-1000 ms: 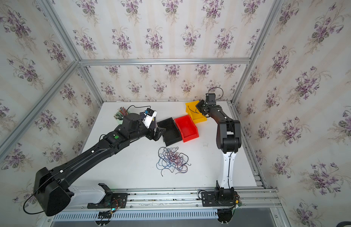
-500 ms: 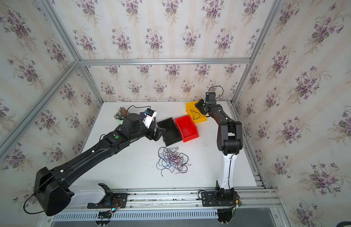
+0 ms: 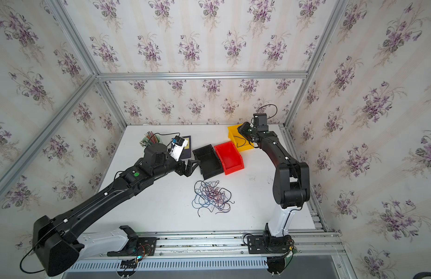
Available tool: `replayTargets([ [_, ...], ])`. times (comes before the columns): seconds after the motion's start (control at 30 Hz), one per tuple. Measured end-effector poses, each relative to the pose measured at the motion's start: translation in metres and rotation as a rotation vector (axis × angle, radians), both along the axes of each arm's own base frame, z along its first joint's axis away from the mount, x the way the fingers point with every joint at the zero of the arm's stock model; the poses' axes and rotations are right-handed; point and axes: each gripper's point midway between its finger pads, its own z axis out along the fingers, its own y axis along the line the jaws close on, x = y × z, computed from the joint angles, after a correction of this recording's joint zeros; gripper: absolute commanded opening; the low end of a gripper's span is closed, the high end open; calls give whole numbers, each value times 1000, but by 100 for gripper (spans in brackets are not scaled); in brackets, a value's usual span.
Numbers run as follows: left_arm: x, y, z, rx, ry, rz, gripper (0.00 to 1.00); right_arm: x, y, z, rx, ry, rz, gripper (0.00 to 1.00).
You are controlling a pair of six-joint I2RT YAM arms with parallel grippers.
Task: Untangle and sort cables by color
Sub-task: Place the cable in the bin.
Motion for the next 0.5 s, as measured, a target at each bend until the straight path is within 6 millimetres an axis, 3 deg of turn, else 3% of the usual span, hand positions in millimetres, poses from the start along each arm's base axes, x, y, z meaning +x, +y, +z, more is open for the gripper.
replayTargets([
  [0.33, -11, 8, -1, -24, 12, 13, 99, -58, 31, 45, -36, -69, 129, 44],
  [0.5, -14, 11, -2, -32, 22, 19, 99, -90, 42, 55, -55, -73, 184, 44],
])
